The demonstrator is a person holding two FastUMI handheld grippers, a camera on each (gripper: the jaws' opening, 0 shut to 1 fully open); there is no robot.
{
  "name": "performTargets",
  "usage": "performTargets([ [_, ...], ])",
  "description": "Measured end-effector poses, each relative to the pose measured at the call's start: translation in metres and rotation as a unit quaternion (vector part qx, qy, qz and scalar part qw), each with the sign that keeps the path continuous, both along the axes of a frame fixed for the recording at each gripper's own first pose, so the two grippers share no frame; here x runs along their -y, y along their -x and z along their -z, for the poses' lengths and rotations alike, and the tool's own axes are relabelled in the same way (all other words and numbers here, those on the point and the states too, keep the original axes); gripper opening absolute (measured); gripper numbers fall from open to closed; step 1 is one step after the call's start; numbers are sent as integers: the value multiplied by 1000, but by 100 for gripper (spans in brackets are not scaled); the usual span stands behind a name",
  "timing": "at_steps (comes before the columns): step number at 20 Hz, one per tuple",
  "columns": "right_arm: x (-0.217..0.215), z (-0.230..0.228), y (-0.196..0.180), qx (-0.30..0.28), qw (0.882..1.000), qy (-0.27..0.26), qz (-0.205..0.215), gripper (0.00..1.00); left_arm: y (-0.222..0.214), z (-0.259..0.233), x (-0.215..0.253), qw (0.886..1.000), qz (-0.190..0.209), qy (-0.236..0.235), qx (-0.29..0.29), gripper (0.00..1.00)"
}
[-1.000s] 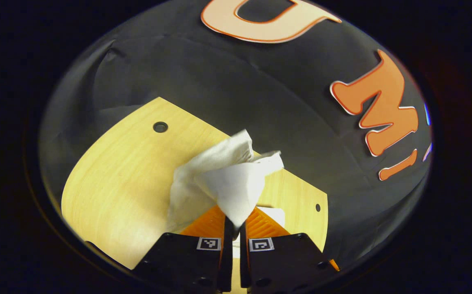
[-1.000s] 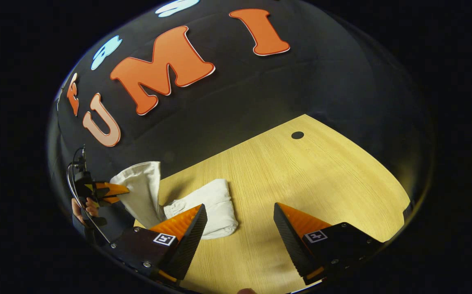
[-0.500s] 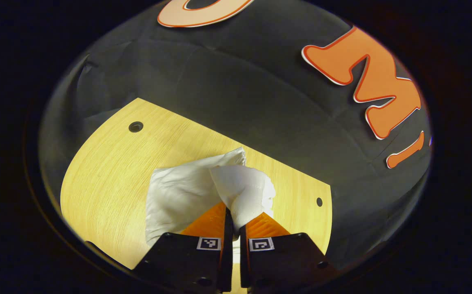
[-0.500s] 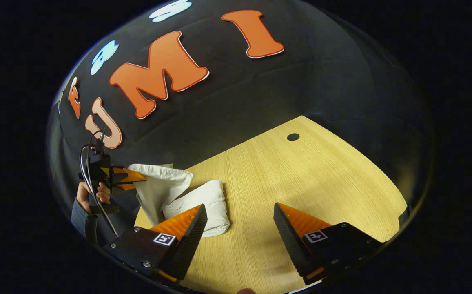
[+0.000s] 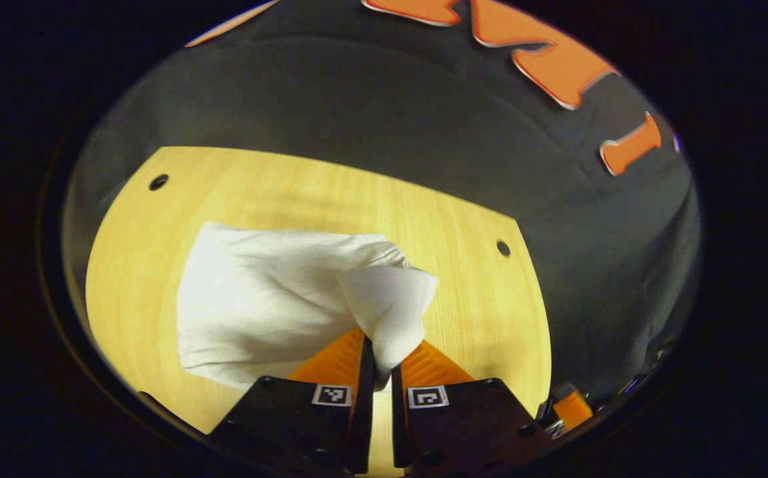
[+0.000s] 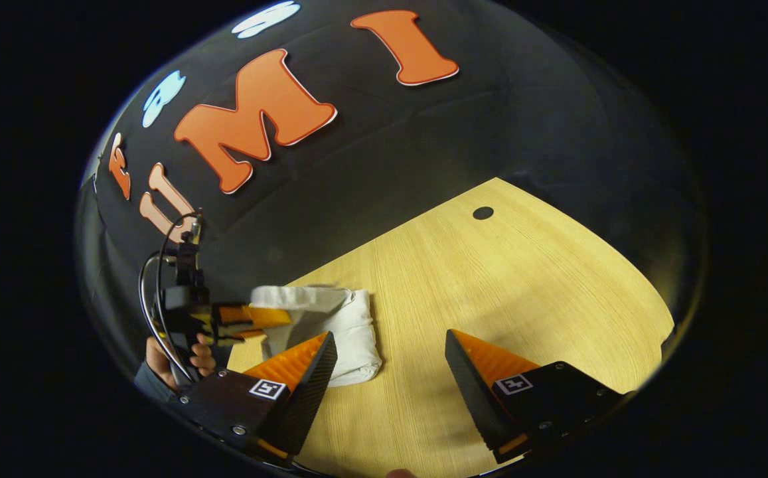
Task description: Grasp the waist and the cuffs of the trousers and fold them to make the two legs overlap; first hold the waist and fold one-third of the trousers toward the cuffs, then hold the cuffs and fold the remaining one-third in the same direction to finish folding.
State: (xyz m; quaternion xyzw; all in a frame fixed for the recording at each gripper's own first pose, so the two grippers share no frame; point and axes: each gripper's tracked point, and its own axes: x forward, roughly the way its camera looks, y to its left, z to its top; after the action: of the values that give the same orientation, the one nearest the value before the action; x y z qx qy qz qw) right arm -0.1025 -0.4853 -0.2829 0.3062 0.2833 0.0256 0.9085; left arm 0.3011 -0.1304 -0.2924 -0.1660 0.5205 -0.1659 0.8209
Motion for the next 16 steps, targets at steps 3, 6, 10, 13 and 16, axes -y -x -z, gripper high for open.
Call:
performTargets([
  [3, -2, -2, -2, 3, 1000, 3, -3, 99, 36, 15, 27, 996, 83, -4, -4, 45],
  [6, -5, -5, -6, 5, 1000, 6, -7, 98, 54, 11, 45, 992, 127, 14, 1, 71],
  [10, -22, -25, -13, 23, 999, 0, -25, 99, 44, -18, 16, 993, 100, -30, 48, 88],
  [13, -30, -43, -18, 39, 999, 8, -27, 98, 30, -57, -8, 994, 67, -27, 83, 82],
  [16, -42, -71, -21, 86, 996, 24, -20, 98, 7, -105, -51, 980, 35, -60, 185, 83],
])
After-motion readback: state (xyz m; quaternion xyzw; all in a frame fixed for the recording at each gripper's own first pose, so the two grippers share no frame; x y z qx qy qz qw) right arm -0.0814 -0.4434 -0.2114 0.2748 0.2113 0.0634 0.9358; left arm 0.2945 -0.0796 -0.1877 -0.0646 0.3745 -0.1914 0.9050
